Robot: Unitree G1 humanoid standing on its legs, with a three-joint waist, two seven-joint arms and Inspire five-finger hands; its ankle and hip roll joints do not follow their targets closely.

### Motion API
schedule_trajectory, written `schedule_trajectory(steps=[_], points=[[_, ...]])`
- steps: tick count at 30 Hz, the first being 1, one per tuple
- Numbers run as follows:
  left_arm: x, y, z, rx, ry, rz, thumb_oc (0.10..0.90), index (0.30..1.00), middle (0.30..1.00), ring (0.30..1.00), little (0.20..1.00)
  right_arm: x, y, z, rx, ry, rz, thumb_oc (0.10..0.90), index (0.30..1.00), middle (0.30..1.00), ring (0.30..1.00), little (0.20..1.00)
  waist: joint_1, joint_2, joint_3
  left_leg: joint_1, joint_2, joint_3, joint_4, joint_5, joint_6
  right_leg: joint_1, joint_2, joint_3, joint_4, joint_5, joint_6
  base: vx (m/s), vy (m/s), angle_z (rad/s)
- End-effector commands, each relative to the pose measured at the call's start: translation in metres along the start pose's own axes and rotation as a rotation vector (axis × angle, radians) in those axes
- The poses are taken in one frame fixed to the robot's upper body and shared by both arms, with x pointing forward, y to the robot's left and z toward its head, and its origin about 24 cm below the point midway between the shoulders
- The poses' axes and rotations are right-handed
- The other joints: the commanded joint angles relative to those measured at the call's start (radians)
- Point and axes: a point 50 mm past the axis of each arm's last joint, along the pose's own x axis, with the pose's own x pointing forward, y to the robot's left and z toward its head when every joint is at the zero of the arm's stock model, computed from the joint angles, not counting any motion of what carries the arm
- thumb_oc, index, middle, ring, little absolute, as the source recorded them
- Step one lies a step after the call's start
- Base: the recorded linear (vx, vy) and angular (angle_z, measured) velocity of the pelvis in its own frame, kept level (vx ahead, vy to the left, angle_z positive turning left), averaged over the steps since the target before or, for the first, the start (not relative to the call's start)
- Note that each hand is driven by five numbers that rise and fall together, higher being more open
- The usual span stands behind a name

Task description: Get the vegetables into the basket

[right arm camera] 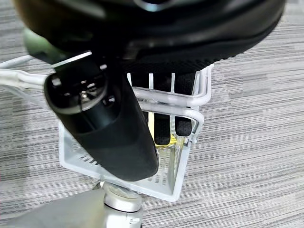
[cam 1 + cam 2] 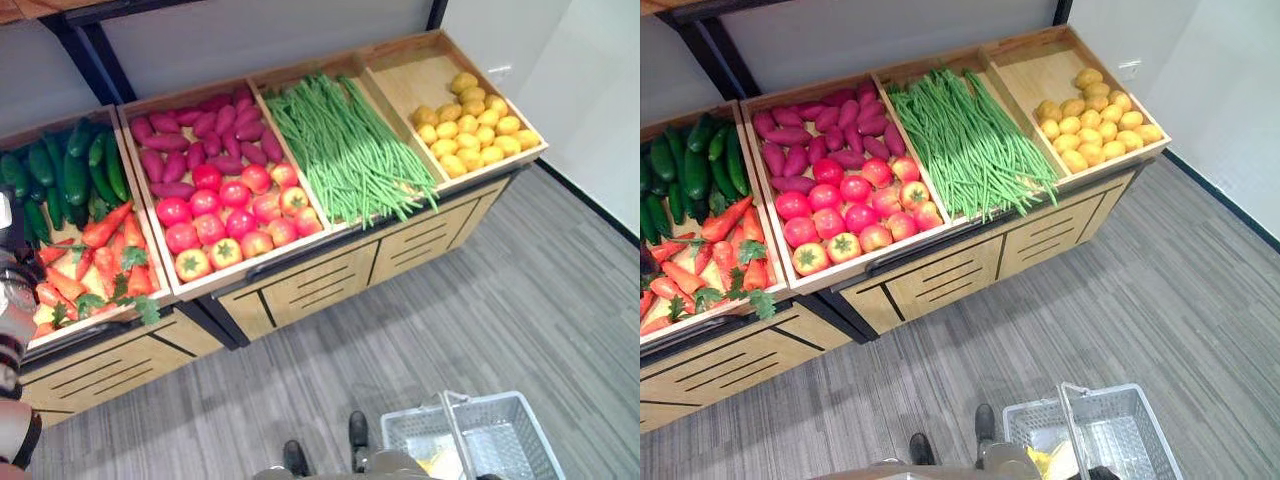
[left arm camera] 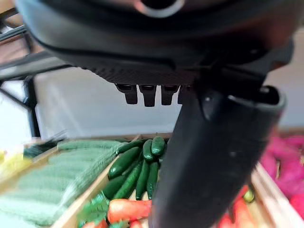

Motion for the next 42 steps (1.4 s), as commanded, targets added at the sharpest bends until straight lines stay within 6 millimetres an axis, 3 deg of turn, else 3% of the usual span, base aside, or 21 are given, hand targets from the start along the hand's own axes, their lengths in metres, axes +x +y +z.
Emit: schedule_trajectory(steps=[1,3,4,9,15,18,26,30,37,42], points=[[0.016,0.059,0.007,-0.029,-0.01,0.194,0.9,1.0,1.0,1.0,1.0,0.0,-0.017,0.0,-0.037,-0.015,-0.059,0.4,0.3,0.3,0.3,0.3,-0.011,0.018,0.029,0.018,0.014,-0.014,0.001,-0.059,-0.031,0.038,-0.053,0.006,0.053,-0.125,0.123,0.02,-0.005,-0.09],[0.017,0.057,0.005,-0.016,0.013,0.17,0.9,1.0,1.0,1.0,1.0,0.0,-0.015,0.005,-0.041,-0.03,-0.057,0.4,0.3,0.3,0.3,0.3,-0.012,0.015,0.04,0.008,0.016,-0.011,0.001,-0.056,-0.03,0.025,-0.052,0.007,0.054,-0.121,0.122,0.01,0.002,-0.15],[0.018,0.059,0.017,-0.056,-0.011,0.182,0.9,1.0,1.0,1.0,1.0,0.0,-0.015,0.011,-0.043,-0.046,-0.06,0.4,0.3,0.3,0.3,0.3,-0.011,0.012,0.061,-0.003,0.015,-0.016,0.001,-0.052,-0.029,0.013,-0.053,0.007,0.058,-0.122,0.121,-0.01,0.003,-0.15],[0.023,0.064,0.028,-0.044,0.0,0.172,0.9,1.0,1.0,1.0,1.0,0.002,-0.018,0.028,-0.045,-0.089,-0.078,0.4,0.3,0.3,0.3,0.3,-0.013,-0.007,0.108,-0.081,0.022,-0.011,0.031,-0.041,-0.027,-0.056,-0.049,0.023,0.064,-0.105,0.115,-0.01,-0.008,-0.04],[0.025,0.063,0.02,0.02,0.063,0.142,0.9,1.0,1.0,1.0,1.0,0.002,-0.017,0.046,-0.064,-0.138,-0.078,0.4,0.3,0.3,0.3,0.3,-0.012,-0.029,0.132,-0.161,0.032,-0.003,0.089,-0.05,-0.023,-0.11,-0.042,0.041,0.062,-0.078,0.116,0.0,-0.016,-0.09],[0.024,0.06,0.001,0.071,0.12,0.106,0.9,1.0,1.0,1.0,1.0,0.002,-0.011,0.045,-0.082,-0.135,-0.056,0.4,0.3,0.3,0.3,0.3,-0.004,-0.039,0.133,-0.153,0.037,0.007,0.079,-0.05,-0.024,-0.113,-0.037,0.05,0.063,-0.078,0.117,0.04,-0.006,-0.07],[0.021,0.059,-0.017,0.089,0.161,0.076,0.9,1.0,1.0,1.0,1.0,0.002,-0.005,0.042,-0.1,-0.125,-0.026,0.4,0.3,0.3,0.3,0.3,0.009,-0.034,0.116,-0.134,0.03,0.002,0.065,-0.051,-0.029,-0.101,-0.044,0.04,0.054,-0.094,0.11,0.02,0.008,-0.08],[0.021,0.061,-0.017,0.06,0.149,0.098,0.9,1.0,1.0,1.0,1.0,0.002,-0.004,0.045,-0.093,-0.138,-0.022,0.4,0.3,0.3,0.3,0.3,0.012,-0.032,0.112,-0.13,0.029,-0.002,0.069,-0.053,-0.031,-0.092,-0.046,0.033,0.052,-0.098,0.11,0.0,0.001,0.02],[0.015,0.097,-0.002,0.018,-0.006,0.353,0.9,1.0,1.0,1.0,1.0,0.002,-0.001,0.039,-0.077,-0.132,-0.018,0.4,0.3,0.3,0.3,0.3,0.032,-0.029,0.1,-0.121,0.025,-0.021,0.081,-0.066,-0.031,-0.066,-0.055,0.007,0.049,-0.11,0.11,0.0,0.002,0.08],[0.008,0.099,-0.007,0.036,-0.027,0.405,0.9,1.0,1.0,1.0,1.0,0.002,-0.002,0.035,-0.084,-0.12,-0.022,0.4,0.3,0.3,0.3,0.3,0.04,-0.032,0.097,-0.123,0.025,-0.034,0.085,-0.069,-0.029,-0.058,-0.055,-0.006,0.049,-0.112,0.107,-0.02,0.001,0.1]])
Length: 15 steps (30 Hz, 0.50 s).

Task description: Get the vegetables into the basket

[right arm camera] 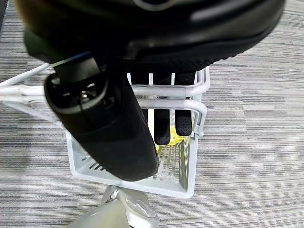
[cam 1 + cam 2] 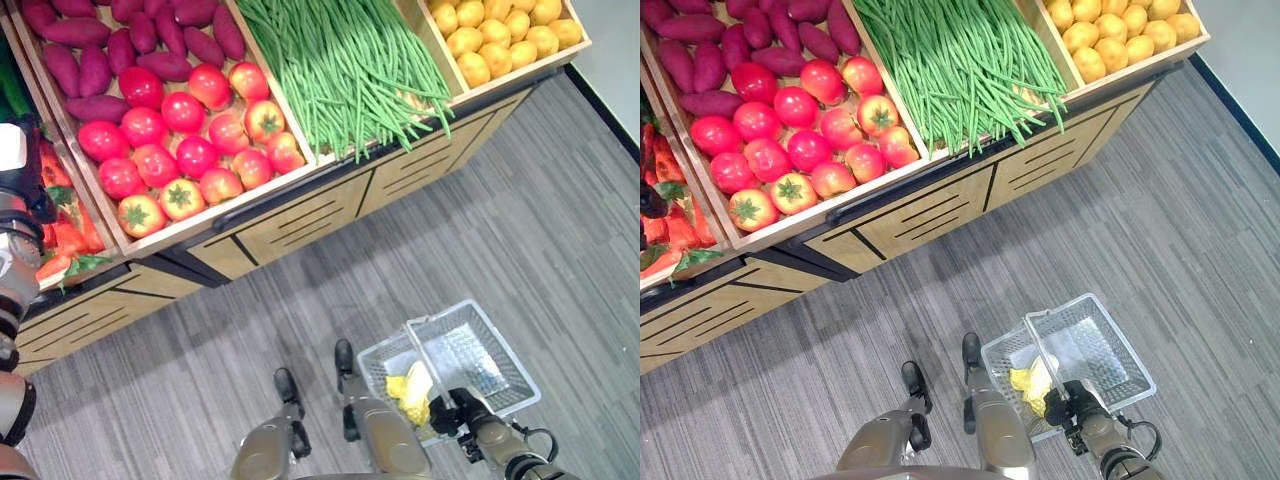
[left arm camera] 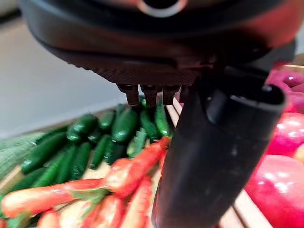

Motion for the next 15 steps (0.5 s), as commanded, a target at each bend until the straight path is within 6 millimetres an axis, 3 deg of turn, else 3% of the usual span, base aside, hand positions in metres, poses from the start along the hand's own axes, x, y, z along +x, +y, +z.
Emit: schedule_trajectory(steps=[1,15], points=[[0.008,0.053,-0.038,0.083,0.121,0.215,0.9,1.0,1.0,1.0,1.0,-0.012,0.013,-0.052,0.002,0.141,0.037,0.4,0.3,0.3,0.3,0.3,0.007,0.02,-0.082,-0.048,0.015,-0.066,0.081,-0.08,-0.019,0.028,-0.07,-0.029,0.049,-0.143,0.115,-0.01,0.0,0.09],[0.005,0.033,-0.054,0.114,0.211,0.101,0.9,1.0,1.0,1.0,1.0,-0.01,0.005,-0.045,-0.013,0.122,0.018,0.4,0.3,0.3,0.3,0.3,0.005,-0.005,-0.062,-0.108,0.021,-0.08,0.097,-0.067,-0.016,-0.016,-0.065,-0.035,0.051,-0.128,0.111,0.0,0.0,0.01]])
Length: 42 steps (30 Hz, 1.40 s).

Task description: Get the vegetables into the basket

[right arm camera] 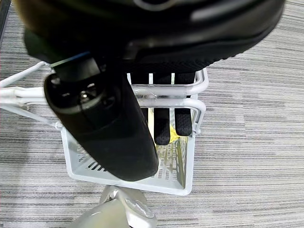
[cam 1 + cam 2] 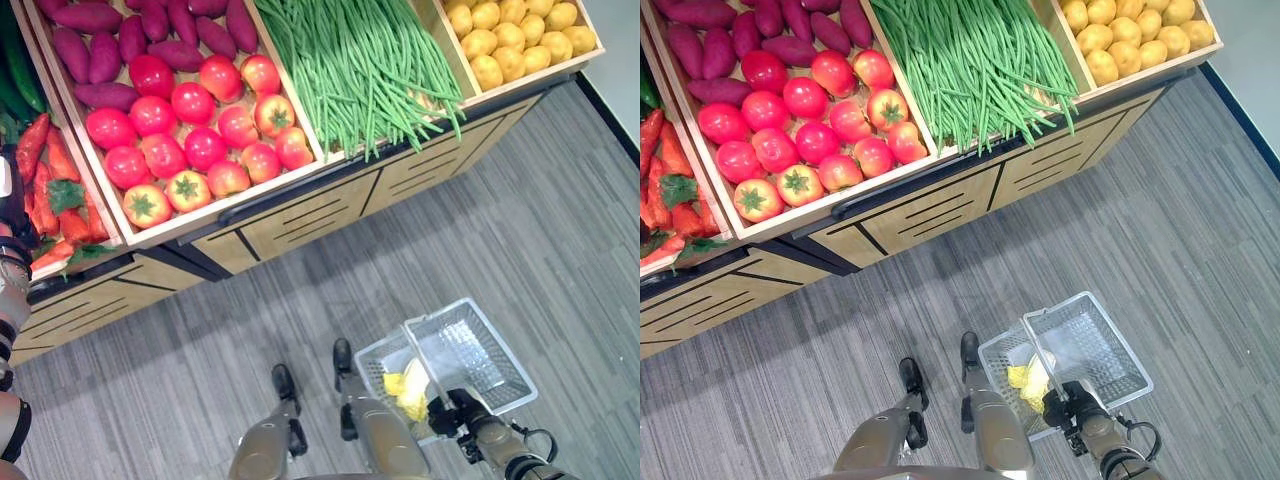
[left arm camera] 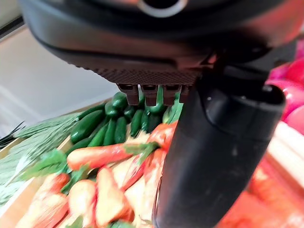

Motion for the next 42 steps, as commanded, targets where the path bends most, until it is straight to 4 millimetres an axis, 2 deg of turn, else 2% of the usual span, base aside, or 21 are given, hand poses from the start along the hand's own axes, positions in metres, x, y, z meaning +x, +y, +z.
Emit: schedule_trajectory(steps=[1,2,6,11,16,20,22,23,25,33,42], points=[[0.016,0.057,-0.029,0.052,0.122,0.185,0.9,1.0,1.0,1.0,1.0,-0.01,0.003,-0.044,-0.017,0.119,0.011,0.4,0.3,0.3,0.3,0.3,-0.003,0.013,-0.046,-0.073,0.025,-0.069,0.103,-0.075,-0.017,0.017,-0.061,-0.023,0.052,-0.125,0.111,-0.02,0.013,0.03],[0.02,0.063,-0.028,0.09,0.13,0.177,0.9,1.0,1.0,1.0,1.0,-0.009,0.0,-0.041,-0.035,0.104,0.005,0.4,0.3,0.3,0.3,0.3,-0.009,-0.001,-0.043,-0.107,0.03,-0.07,0.131,-0.081,-0.015,-0.002,-0.056,-0.022,0.054,-0.115,0.114,-0.02,0.019,0.09],[0.028,0.076,-0.019,0.089,0.135,0.177,0.9,1.0,1.0,1.0,1.0,-0.008,-0.001,-0.035,-0.043,0.079,0.004,0.4,0.3,0.3,0.3,0.3,-0.019,-0.027,-0.044,-0.168,0.043,-0.074,0.194,-0.102,-0.012,-0.029,-0.046,-0.018,0.055,-0.1,0.117,0.0,0.021,0.12],[0.032,0.08,-0.016,0.102,0.144,0.154,0.9,1.0,1.0,1.0,1.0,-0.008,0.001,-0.035,-0.047,0.076,0.017,0.4,0.3,0.3,0.3,0.3,-0.027,-0.045,-0.044,-0.211,0.068,-0.088,0.276,-0.157,-0.013,-0.036,-0.033,-0.004,0.061,-0.103,0.123,0.05,0.053,-0.04],[0.031,0.071,-0.019,0.038,0.184,0.102,0.9,1.0,1.0,1.0,1.0,-0.008,0.007,-0.033,-0.058,0.068,0.041,0.4,0.3,0.3,0.3,0.3,-0.028,-0.067,-0.046,-0.25,0.097,-0.089,0.361,-0.209,-0.003,-0.041,-0.016,0.016,0.065,-0.108,0.122,0.03,0.045,-0.12],[0.03,0.063,-0.02,-0.01,0.201,0.078,0.9,1.0,1.0,1.0,1.0,-0.007,0.01,-0.032,-0.062,0.068,0.05,0.4,0.3,0.3,0.3,0.3,-0.026,-0.073,-0.047,-0.252,0.103,-0.086,0.377,-0.222,0.001,-0.039,-0.012,0.024,0.066,-0.111,0.121,0.02,0.032,-0.14],[0.028,0.054,-0.02,-0.086,0.224,0.047,0.9,1.0,1.0,1.0,1.0,-0.008,0.012,-0.032,-0.065,0.072,0.058,0.4,0.3,0.3,0.3,0.3,-0.024,-0.075,-0.046,-0.251,0.103,-0.084,0.378,-0.223,0.002,-0.039,-0.011,0.03,0.068,-0.111,0.121,0.02,0.052,-0.1],[0.027,0.047,-0.019,-0.14,0.235,0.017,0.4,0.3,0.3,0.3,0.3,-0.008,0.014,-0.033,-0.077,0.08,0.074,0.4,0.3,0.3,0.3,0.3,-0.023,-0.076,-0.048,-0.253,0.101,-0.086,0.381,-0.225,0.002,-0.041,-0.011,0.032,0.07,-0.112,0.119,0.01,0.045,-0.09],[0.025,0.041,-0.02,-0.183,0.249,-0.01,0.4,0.3,0.3,0.3,0.3,-0.008,0.014,-0.036,-0.084,0.092,0.076,0.4,0.3,0.3,0.3,0.3,-0.024,-0.077,-0.052,-0.259,0.098,-0.086,0.381,-0.225,0.003,-0.045,-0.014,0.032,0.071,-0.114,0.117,0.0,0.04,-0.08],[0.025,0.039,-0.018,-0.177,0.236,-0.029,0.4,0.3,0.3,0.3,0.3,-0.009,0.011,-0.037,-0.097,0.099,0.074,0.4,0.3,0.3,0.3,0.3,-0.025,-0.069,-0.069,-0.275,0.099,-0.093,0.392,-0.23,0.0,-0.056,-0.012,0.031,0.07,-0.116,0.114,0.0,0.011,-0.02],[0.026,0.038,-0.004,-0.171,0.181,-0.018,0.4,0.3,0.3,0.3,0.3,-0.009,0.012,-0.039,-0.098,0.1,0.079,0.4,0.3,0.3,0.3,0.3,-0.024,-0.068,-0.076,-0.292,0.102,-0.106,0.399,-0.227,-0.003,-0.065,-0.009,0.023,0.07,-0.116,0.11,0.0,-0.003,-0.01]])
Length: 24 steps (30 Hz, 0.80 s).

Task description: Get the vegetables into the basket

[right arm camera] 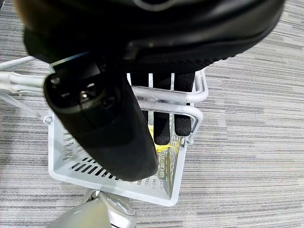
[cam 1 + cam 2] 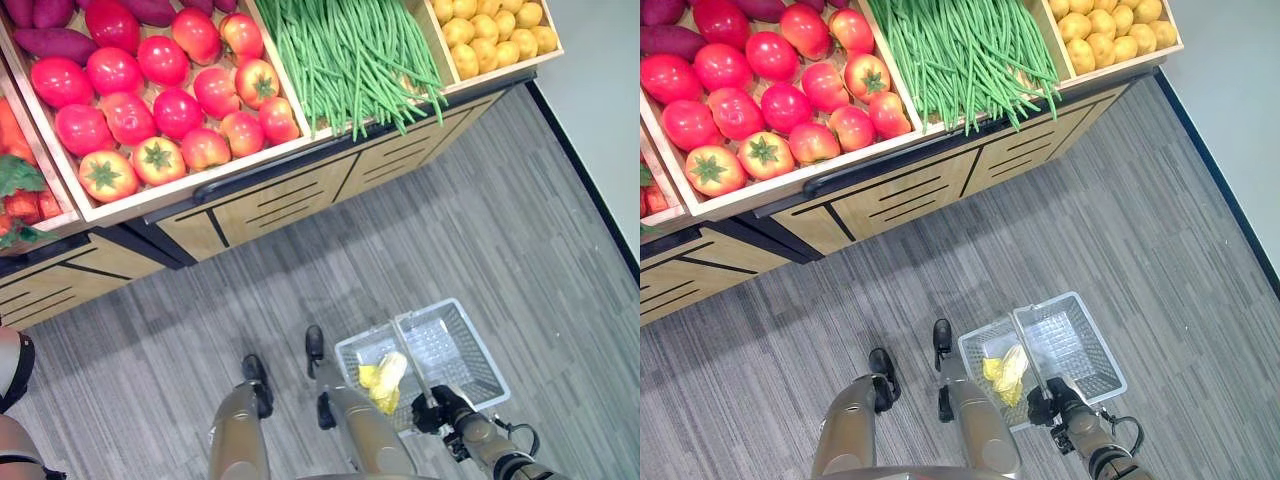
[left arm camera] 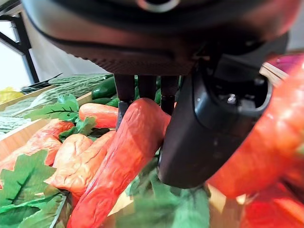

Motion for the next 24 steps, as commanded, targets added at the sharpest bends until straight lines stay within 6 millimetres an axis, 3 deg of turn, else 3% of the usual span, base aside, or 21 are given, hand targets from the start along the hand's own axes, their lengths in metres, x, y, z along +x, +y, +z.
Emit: schedule_trajectory(steps=[1,15,24], points=[[-0.004,-0.014,0.005,0.05,-0.042,-0.048,0.4,0.3,0.3,0.3,0.3,-0.012,-0.005,-0.051,-0.049,0.149,0.011,0.4,0.3,0.3,0.3,0.3,-0.002,0.04,-0.03,0.039,-0.02,-0.112,-0.127,0.012,-0.023,0.073,-0.032,-0.026,0.034,-0.152,0.11,0.0,0.0,0.0],[-0.004,-0.002,0.009,0.053,-0.096,0.043,0.4,0.3,0.3,0.3,0.3,-0.013,-0.004,-0.052,-0.054,0.147,0.008,0.4,0.3,0.3,0.3,0.3,0.006,0.042,-0.038,0.039,-0.018,-0.129,-0.13,0.017,-0.026,0.078,-0.032,-0.038,0.034,-0.152,0.108,0.0,0.0,0.0],[-0.001,0.03,0.011,0.065,-0.148,0.185,0.4,0.3,0.3,0.3,0.3,-0.014,-0.006,-0.055,-0.064,0.149,0.002,0.4,0.3,0.3,0.3,0.3,0.015,0.038,-0.051,0.063,-0.032,-0.123,-0.152,0.037,-0.021,0.094,-0.043,-0.05,0.032,-0.149,0.103,-0.03,-0.016,0.04]])
